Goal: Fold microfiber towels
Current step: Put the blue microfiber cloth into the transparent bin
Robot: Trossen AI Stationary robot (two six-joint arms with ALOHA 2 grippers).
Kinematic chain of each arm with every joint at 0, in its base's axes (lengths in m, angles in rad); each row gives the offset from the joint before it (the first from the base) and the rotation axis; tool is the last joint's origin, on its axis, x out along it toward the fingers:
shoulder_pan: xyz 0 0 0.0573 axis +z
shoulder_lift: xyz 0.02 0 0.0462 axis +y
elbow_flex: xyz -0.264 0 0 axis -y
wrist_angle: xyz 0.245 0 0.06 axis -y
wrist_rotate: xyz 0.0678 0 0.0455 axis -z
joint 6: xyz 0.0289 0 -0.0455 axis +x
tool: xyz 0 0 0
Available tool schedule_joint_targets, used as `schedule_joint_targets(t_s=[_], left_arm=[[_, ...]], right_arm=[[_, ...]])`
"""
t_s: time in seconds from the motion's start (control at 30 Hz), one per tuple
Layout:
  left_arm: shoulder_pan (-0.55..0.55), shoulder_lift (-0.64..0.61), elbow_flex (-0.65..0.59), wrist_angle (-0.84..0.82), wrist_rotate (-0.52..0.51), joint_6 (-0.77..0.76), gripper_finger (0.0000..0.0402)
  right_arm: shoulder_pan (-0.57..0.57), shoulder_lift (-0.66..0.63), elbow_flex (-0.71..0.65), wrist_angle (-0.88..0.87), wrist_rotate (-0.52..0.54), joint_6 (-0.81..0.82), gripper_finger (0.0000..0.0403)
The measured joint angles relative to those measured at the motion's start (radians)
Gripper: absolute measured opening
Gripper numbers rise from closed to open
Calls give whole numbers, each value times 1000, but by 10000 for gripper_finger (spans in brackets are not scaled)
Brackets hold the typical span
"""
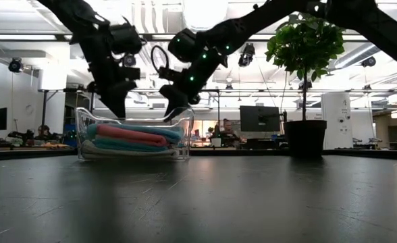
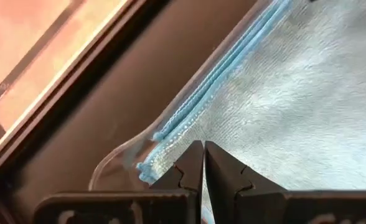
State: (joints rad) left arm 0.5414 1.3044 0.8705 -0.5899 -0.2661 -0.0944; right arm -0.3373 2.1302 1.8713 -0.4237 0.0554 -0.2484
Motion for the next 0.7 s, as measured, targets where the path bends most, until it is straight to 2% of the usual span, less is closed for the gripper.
schedule_joint_targets(t_s=[0.27,0.7], left_arm=[[-8,-44,-41,-1,90,1,1],[-8,10,-90,-4,92,-2,1]], right_arm=[[30,-23,0,-58,-3,-56,8],[41,19,-6,-87,-4,-61,8]])
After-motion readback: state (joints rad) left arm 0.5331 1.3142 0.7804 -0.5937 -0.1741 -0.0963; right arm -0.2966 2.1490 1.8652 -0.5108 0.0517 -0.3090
